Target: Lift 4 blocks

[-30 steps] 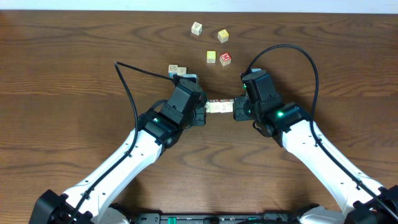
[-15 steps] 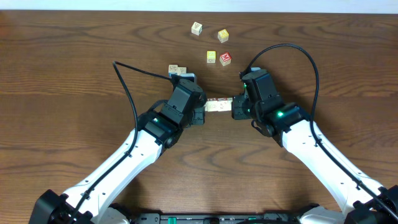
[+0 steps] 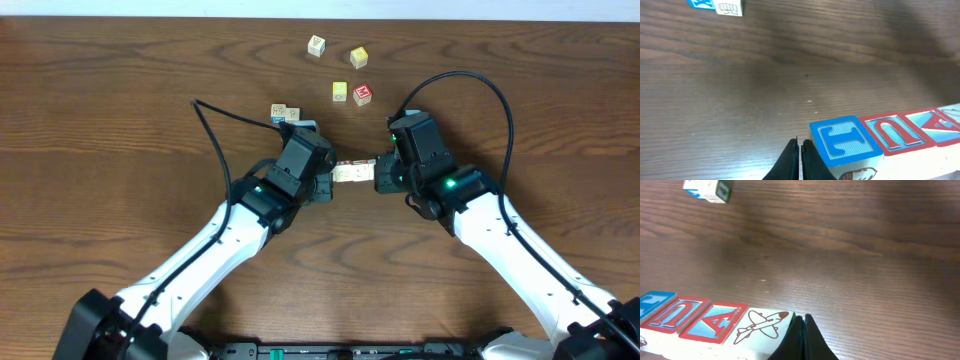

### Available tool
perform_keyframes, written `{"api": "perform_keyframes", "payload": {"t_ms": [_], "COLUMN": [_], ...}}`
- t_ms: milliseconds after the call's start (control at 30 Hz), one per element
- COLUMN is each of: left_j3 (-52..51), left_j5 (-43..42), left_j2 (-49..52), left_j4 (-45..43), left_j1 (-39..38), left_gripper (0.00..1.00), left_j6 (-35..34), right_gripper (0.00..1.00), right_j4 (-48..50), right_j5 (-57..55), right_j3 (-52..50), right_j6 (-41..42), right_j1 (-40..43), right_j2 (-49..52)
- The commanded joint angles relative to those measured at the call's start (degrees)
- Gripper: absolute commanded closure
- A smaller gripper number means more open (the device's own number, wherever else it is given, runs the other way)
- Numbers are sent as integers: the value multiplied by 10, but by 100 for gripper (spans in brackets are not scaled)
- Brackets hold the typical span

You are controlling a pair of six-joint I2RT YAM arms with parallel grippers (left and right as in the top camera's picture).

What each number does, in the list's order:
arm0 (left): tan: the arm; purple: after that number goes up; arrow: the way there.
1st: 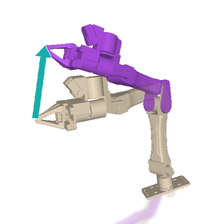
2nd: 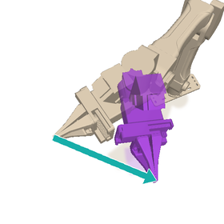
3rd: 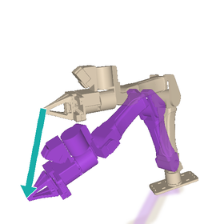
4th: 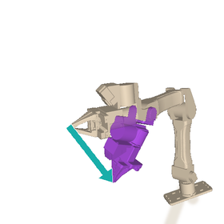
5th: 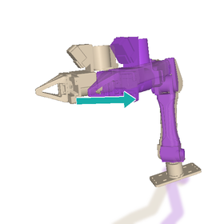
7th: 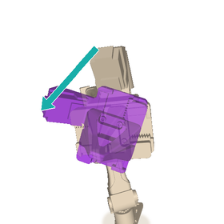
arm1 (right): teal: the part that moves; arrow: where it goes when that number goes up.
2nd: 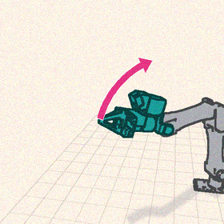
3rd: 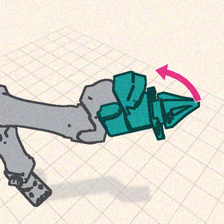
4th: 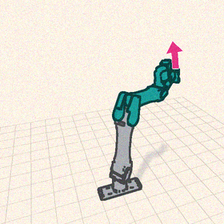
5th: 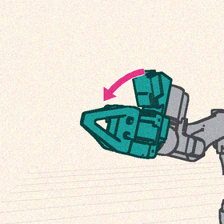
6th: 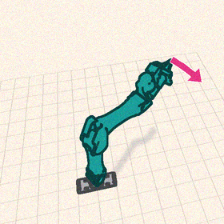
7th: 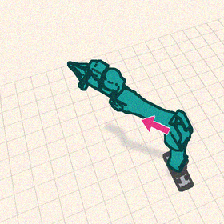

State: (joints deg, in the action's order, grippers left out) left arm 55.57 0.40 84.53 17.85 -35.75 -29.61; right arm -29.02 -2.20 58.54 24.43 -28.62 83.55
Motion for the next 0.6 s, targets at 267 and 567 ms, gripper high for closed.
{"api": "perform_keyframes", "payload": {"t_ms": [267, 567], "left_j3": [38, 38], "left_j5": [-166, -166], "left_j2": [11, 11], "left_j4": [-41, -47], "left_j1": [-52, -52], "left_gripper": [93, 93], "left_j6": [-3, -3], "right_gripper": [99, 99], "right_j4": [23, 24], "right_j5": [175, 175], "right_j3": [24, 24], "right_j6": [12, 13], "right_j1": [-51, -51], "right_j2": [2, 6]}}
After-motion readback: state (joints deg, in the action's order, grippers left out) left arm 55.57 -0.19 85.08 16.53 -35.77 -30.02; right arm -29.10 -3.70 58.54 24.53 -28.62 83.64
